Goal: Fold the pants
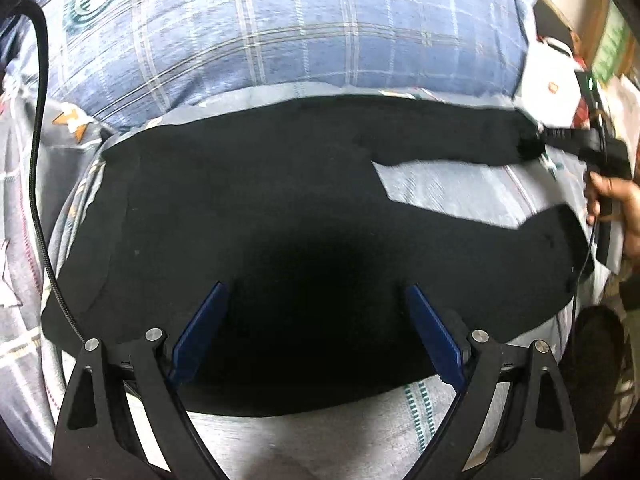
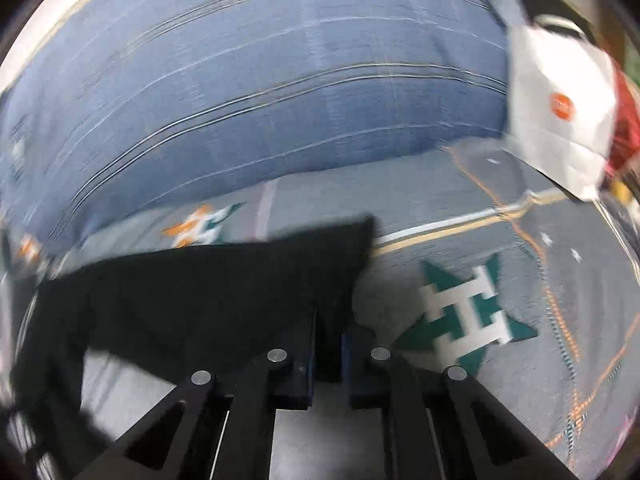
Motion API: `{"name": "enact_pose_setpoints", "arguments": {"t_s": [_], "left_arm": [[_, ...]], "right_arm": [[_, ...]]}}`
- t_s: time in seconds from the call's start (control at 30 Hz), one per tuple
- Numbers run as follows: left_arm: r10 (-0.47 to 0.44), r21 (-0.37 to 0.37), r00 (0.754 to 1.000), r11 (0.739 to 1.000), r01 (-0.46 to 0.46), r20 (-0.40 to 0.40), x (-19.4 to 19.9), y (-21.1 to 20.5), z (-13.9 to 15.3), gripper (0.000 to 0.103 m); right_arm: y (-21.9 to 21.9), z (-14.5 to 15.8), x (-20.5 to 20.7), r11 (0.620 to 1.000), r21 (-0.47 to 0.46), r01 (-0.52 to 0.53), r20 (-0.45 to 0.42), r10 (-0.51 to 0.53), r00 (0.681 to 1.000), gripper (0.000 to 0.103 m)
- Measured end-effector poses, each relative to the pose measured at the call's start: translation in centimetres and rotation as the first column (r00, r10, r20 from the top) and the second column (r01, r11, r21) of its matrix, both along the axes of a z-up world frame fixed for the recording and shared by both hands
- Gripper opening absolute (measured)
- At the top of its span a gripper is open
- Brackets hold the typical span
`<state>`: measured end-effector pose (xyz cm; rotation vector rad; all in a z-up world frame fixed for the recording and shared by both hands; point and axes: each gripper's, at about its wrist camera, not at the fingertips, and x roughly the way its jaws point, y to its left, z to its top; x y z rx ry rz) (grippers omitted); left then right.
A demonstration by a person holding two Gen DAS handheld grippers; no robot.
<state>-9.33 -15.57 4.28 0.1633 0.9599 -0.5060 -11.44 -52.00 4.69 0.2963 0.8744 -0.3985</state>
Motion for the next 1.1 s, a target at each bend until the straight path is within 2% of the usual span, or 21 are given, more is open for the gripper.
{"name": "enact_pose_setpoints", "arguments": {"t_s": [0.03, 0.1, 0.13, 0.17, 0.2, 0.33, 0.4, 0.5, 0.57, 0.63, 0.73, 0.83, 0.9, 0.97, 1.03, 1.07, 1.1], "left_arm": [[0.012, -0.02, 1.0, 1.0, -0.012, -0.004, 0.2, 0.9, 0.3, 0.092], [0.043, -0.042, 0.999, 0.998, -0.043, -0.001, 0.4, 2.8, 0.6, 0.092], [0.059, -0.05, 0.998, 0.997, -0.059, -0.003, 0.6, 3.7, 0.7, 0.092], [0.083, -0.064, 0.996, 0.994, -0.084, -0.014, 0.7, 5.0, 0.7, 0.092], [0.12, -0.094, 0.992, 0.988, -0.123, -0.04, 1.1, 7.0, 0.4, 0.092], [0.265, -0.177, 0.954, 0.941, -0.288, -0.141, 2.0, 13.4, -0.9, 0.092], [0.354, -0.212, 0.912, 0.894, -0.395, -0.207, 2.4, 16.6, -1.8, 0.092], [0.426, -0.267, 0.869, 0.833, -0.485, -0.252, 1.9, 19.5, -2.3, 0.092], [0.472, -0.278, 0.843, 0.8, -0.532, -0.257, 1.4, 20.7, -2.7, 0.092], [0.473, -0.281, 0.841, 0.796, -0.536, -0.263, 1.7, 20.8, -3.1, 0.092], [0.457, -0.274, 0.846, 0.806, -0.524, -0.274, 2.5, 20.0, -3.5, 0.092], [0.458, -0.258, 0.855, 0.819, -0.512, -0.243, 3.2, 18.4, -3.4, 0.092], [0.456, -0.248, 0.863, 0.829, -0.501, -0.219, 3.8, 17.8, -3.6, 0.103], [0.46, -0.223, 0.864, 0.838, -0.499, -0.205, 4.7, 17.2, -3.6, 0.103], [0.479, -0.198, 0.855, 0.835, -0.514, -0.199, 5.6, 17.0, -3.7, 0.103], [0.486, -0.174, 0.85, 0.837, -0.519, -0.202, 5.9, 16.8, -3.9, 0.103], [0.467, -0.16, 0.861, 0.852, -0.499, -0.202, 6.3, 16.5, -3.9, 0.102]], "right_arm": [[-0.4, -0.2, -0.1, 0.999, 0.046, -0.014, -0.053, 0.016, 0.998, 0.011], [-0.3, 0.3, -1.9, 0.994, 0.082, -0.068, -0.083, 0.074, 0.994, 0.015], [-0.1, 0.8, -3.3, 0.993, 0.082, -0.088, -0.084, 0.095, 0.992, 0.027], [0.1, 1.1, -4.7, 0.991, 0.085, -0.102, -0.088, 0.109, 0.99, 0.048], [0.1, 1.4, -6.1, 0.99, 0.085, -0.109, -0.09, 0.116, 0.989, 0.055], [-0.7, 1.1, -10.1, 0.988, 0.108, -0.112, -0.106, 0.124, 0.987, 0.057], [-1.0, 0.4, -10.3, 0.984, 0.145, -0.107, -0.094, 0.121, 0.988, 0.057], [-0.7, -1.6, -9.7, 0.965, 0.238, -0.111, -0.071, 0.131, 0.989, 0.057], [-0.4, -2.1, -9.8, 0.969, 0.224, -0.104, -0.033, 0.114, 0.993, 0.057], [0.1, -2.1, -9.6, 0.972, 0.213, -0.097, -0.02, 0.104, 0.994, 0.058], [0.4, -2.0, -9.2, 0.974, 0.201, -0.108, -0.027, 0.115, 0.993, 0.058], [0.9, -1.9, -8.9, 0.976, 0.181, -0.12, -0.034, 0.128, 0.991, 0.056], [0.9, -2.0, -8.8, 0.976, 0.176, -0.129, -0.034, 0.137, 0.99, 0.044], [1.1, -2.0, -8.7, 0.981, 0.152, -0.125, -0.041, 0.132, 0.99, 0.023], [1.1, -2.0, -8.4, 0.979, 0.148, -0.142, -0.033, 0.148, 0.988, 0.013], [1.2, -1.9, -8.3, 0.978, 0.148, -0.147, -0.03, 0.153, 0.988, 0.011], [1.1, -1.8, -8.2, 0.979, 0.139, -0.147, -0.028, 0.153, 0.988, 0.011]]}}
